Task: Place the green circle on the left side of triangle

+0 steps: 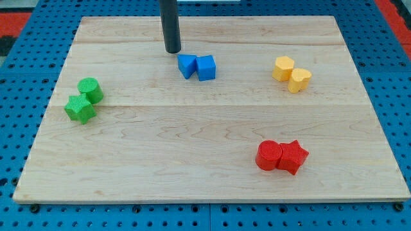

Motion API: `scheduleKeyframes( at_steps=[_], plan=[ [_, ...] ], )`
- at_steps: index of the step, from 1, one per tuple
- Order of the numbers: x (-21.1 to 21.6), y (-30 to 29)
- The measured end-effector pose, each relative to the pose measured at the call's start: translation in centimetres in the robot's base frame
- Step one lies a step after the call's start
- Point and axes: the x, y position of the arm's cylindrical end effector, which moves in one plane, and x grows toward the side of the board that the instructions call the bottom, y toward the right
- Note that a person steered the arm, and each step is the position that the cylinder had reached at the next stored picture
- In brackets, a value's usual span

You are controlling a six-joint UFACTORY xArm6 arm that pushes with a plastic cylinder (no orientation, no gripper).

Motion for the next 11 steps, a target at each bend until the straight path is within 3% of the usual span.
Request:
scheduleKeyframes(
  at_steps=[2,3,4,5,6,7,8,10,11],
  plan=[
    [-0.6,-2.1],
    [-1.5,-14.8],
    [4.6,-21.4],
    [14.3,-19.1],
    [15.0,-16.6],
    [11.1,-14.5],
    [10.9,-11.9],
    [8.4,-14.5],
    [8.0,-11.2]
  ],
)
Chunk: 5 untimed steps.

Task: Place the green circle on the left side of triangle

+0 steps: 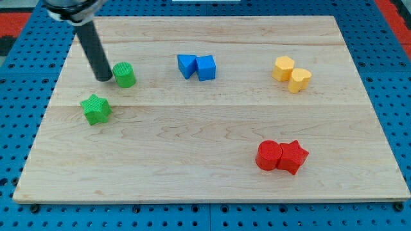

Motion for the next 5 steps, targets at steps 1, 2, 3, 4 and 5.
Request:
scheduleKeyframes(
  at_steps=[1,2,3,4,5],
  plan=[
    [0.2,2.7],
    [0.2,5.8],
    [1.7,5.4],
    [1.7,7.0],
    [3.8,8.0]
  ],
)
